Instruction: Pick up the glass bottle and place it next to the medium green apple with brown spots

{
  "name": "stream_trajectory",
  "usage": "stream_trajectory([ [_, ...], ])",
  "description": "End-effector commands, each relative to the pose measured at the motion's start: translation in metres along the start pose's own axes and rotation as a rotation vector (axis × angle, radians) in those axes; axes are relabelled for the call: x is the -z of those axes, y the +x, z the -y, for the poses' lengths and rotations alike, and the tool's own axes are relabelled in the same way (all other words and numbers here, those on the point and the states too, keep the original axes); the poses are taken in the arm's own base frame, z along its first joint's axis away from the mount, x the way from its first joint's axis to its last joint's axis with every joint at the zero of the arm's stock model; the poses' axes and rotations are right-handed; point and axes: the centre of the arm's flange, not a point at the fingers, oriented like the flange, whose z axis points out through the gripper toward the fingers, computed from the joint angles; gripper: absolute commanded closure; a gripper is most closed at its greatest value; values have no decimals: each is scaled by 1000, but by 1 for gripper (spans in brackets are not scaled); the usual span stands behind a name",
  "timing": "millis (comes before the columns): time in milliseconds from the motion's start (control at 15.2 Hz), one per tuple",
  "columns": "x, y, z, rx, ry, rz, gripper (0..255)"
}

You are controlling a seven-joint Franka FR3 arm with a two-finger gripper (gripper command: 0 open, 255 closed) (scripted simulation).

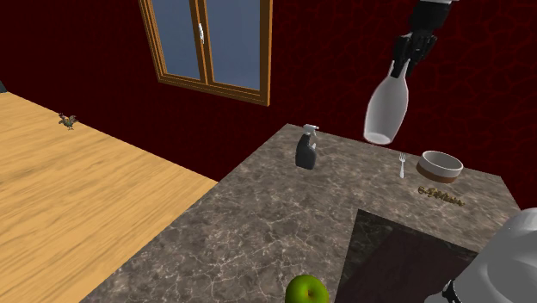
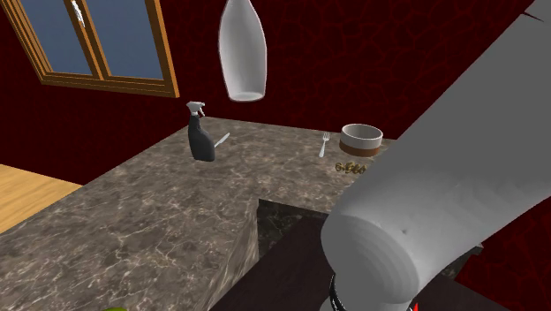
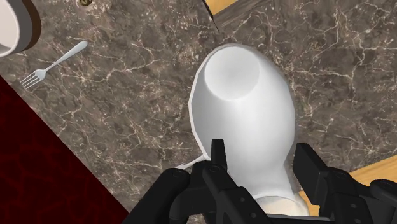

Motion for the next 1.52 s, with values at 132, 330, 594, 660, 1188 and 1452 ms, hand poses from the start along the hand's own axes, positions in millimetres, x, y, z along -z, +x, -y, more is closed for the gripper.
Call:
stream_trajectory([
  [132,1,-7,55,-2,0,0,255],
  [330,2,-14,94,-2,0,0,255],
  [594,3,-22,146,-2,0,0,255],
  [660,3,-24,159,-2,0,0,255],
  [1188,6,-42,263,-2,0,0,255],
  [1452,7,-51,315,-2,0,0,255],
])
